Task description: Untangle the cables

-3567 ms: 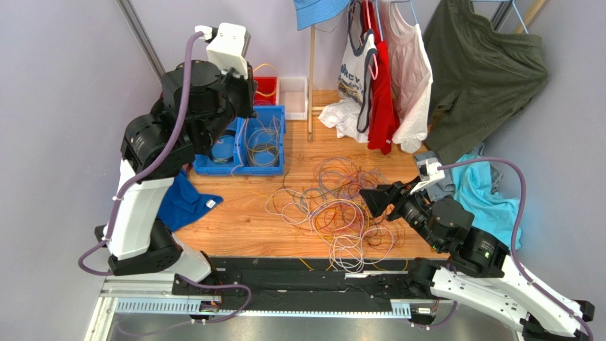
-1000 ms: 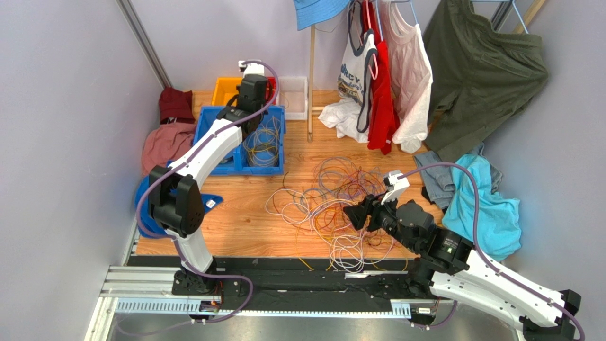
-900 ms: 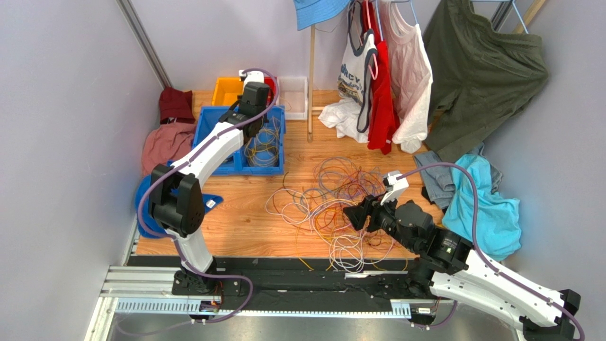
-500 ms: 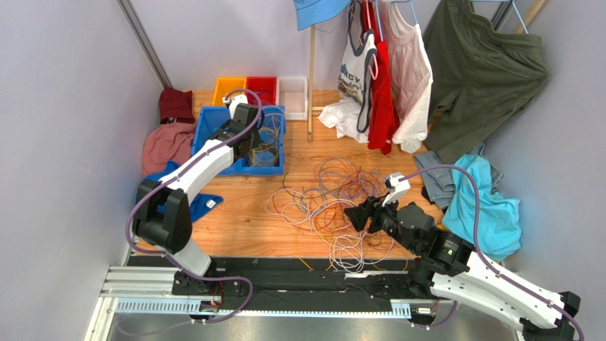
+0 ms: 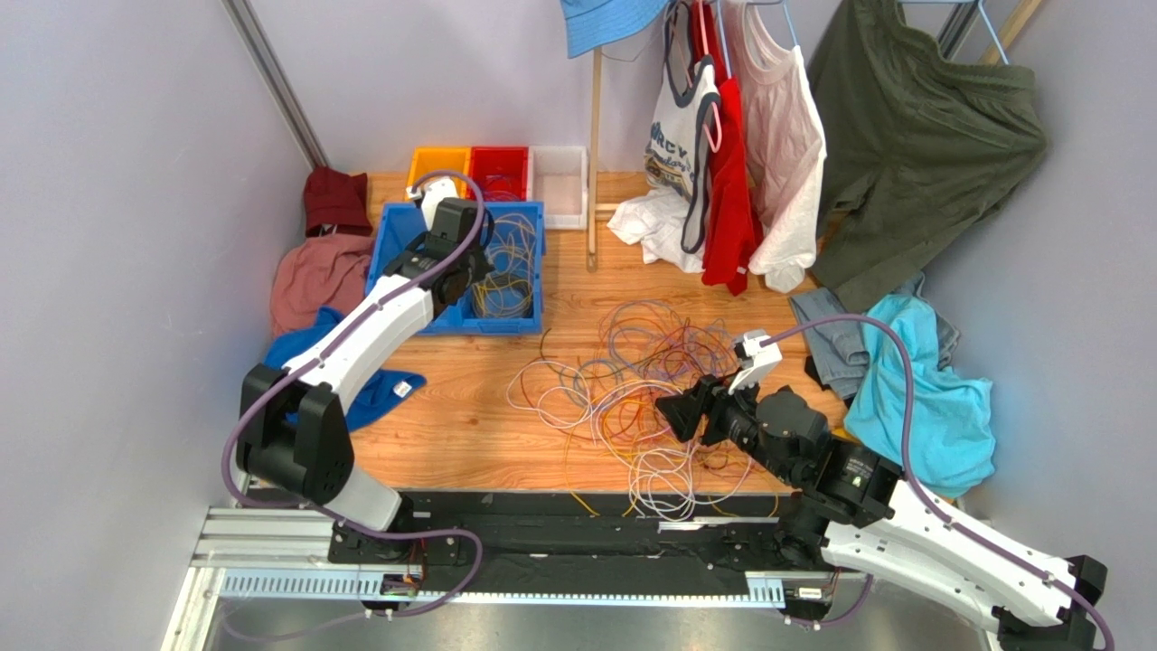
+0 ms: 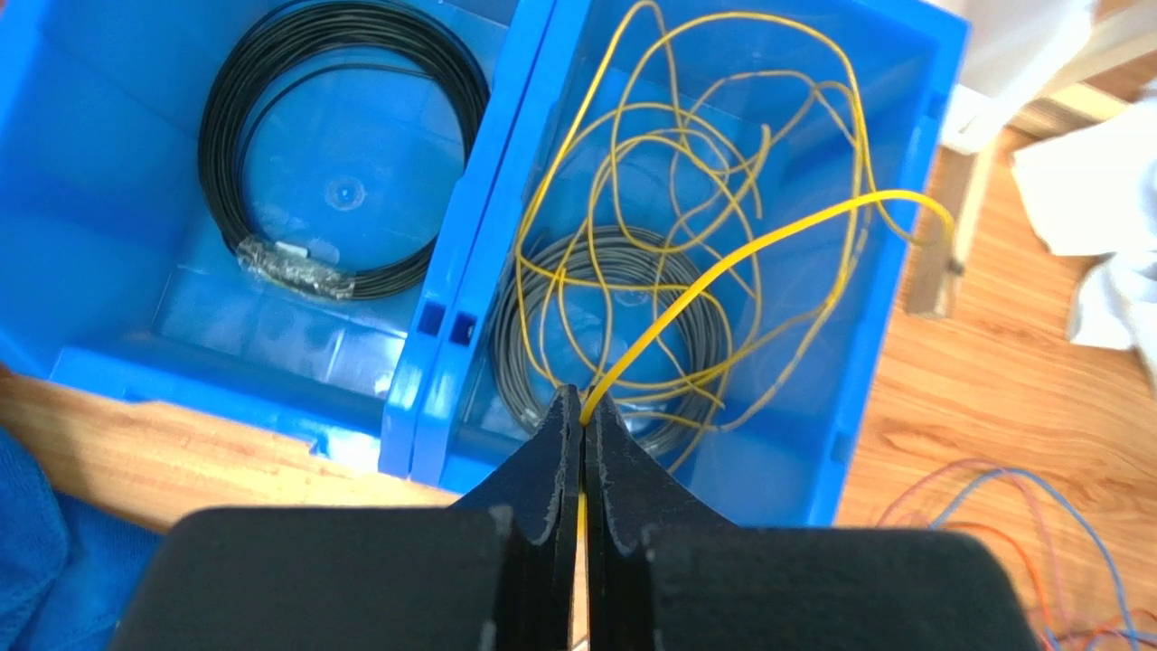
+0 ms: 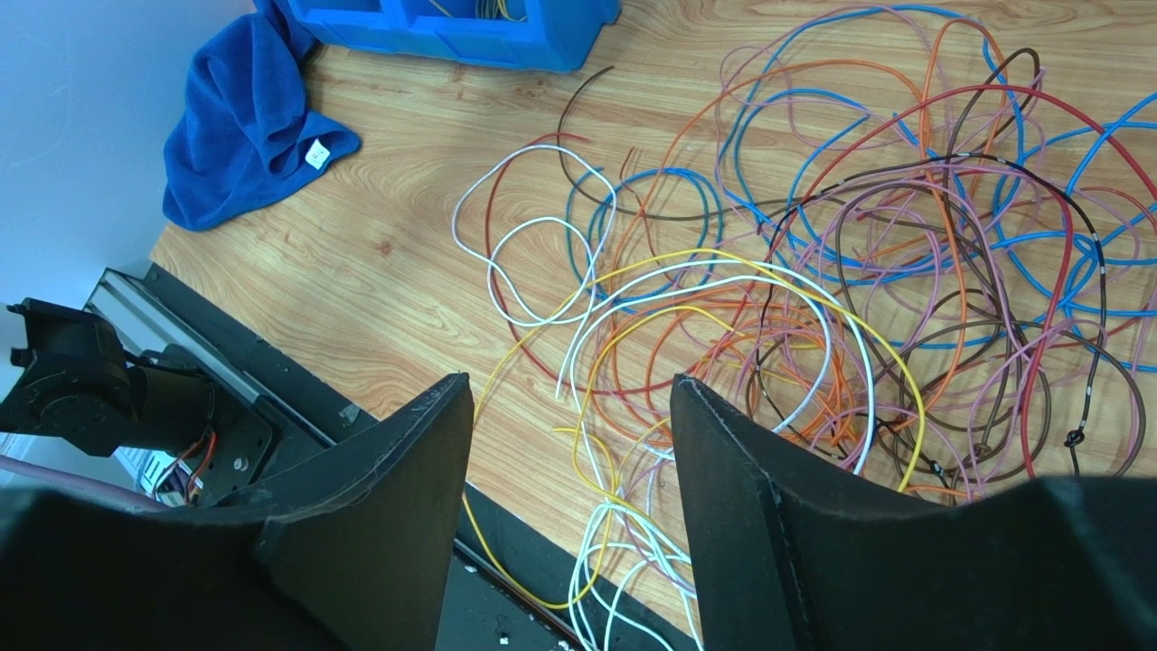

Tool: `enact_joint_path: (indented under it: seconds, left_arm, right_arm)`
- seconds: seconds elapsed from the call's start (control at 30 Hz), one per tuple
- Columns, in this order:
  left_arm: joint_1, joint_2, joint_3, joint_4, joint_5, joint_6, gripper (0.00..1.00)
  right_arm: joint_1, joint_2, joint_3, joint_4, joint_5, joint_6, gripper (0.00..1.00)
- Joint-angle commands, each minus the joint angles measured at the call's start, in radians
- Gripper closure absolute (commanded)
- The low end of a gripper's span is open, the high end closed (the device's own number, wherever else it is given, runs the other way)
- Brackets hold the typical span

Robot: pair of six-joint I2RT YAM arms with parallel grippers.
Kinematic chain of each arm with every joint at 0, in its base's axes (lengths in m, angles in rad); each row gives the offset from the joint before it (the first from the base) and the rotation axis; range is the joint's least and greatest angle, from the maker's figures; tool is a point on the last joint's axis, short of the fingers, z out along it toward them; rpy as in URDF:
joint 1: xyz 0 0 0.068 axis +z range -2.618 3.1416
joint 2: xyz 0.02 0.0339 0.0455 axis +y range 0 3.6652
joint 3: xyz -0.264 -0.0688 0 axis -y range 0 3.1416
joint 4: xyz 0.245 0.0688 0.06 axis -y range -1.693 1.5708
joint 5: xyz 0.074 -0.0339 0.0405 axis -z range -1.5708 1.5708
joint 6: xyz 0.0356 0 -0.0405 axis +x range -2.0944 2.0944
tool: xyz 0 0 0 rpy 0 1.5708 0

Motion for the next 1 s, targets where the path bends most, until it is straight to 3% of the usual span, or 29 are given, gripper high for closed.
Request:
enact_joint_path:
  seconds: [0.0,0.23,0.37,0.43,0.47,0.57,0.6,0.63,0.67,0.83,0.97]
  left_arm:
    - [0.030,0.154,0.145,-0.017,0.007,0.021,1.00]
    - [0.038,0.425,0.489,-0.149,0.019,0.059,1.00]
    - [0.047,0.455,0.464,-0.157,0.021,0.043,0.99]
    - [0.048,0.405,0.384,-0.096,0.028,0.044,0.81]
    - [0.048,0.386,0.367,-0.086,0.028,0.047,0.65]
    - [0.048,0.331,0.348,-0.092,0.018,0.059,0.37]
    - [0.048,0.315,0.348,-0.097,0.010,0.064,0.31]
    - [0.048,0.286,0.351,-0.103,0.004,0.073,0.16]
    - [0.048,0.273,0.351,-0.106,0.001,0.076,0.09]
    - [0.044,0.135,0.350,-0.120,-0.016,0.076,0.07]
    - [-0.013,-0.003,0.278,-0.014,-0.016,0.119,0.06]
  right_arm:
    - [-0.003,0.001,0.001,0.046,0.010,-0.004,0.41]
    - [-0.003,0.012,0.001,0.040,0.037,-0.021,0.41]
    - [-0.002,0.024,0.001,0.041,0.039,-0.032,0.41]
    - [-0.003,0.026,-0.001,0.043,0.042,-0.038,0.41]
    - [-0.003,0.029,0.001,0.046,0.042,-0.038,0.41]
    - [-0.003,0.033,-0.001,0.047,0.037,-0.039,0.41]
    - [-0.002,0.030,-0.001,0.050,0.036,-0.036,0.41]
    - [-0.003,0.030,-0.002,0.053,0.034,-0.032,0.41]
    - [-0.003,0.029,-0.007,0.055,0.033,-0.027,0.41]
    - [-0.003,0.026,-0.019,0.064,0.026,-0.004,0.41]
    - [-0.002,0.029,-0.024,0.066,0.026,0.011,0.41]
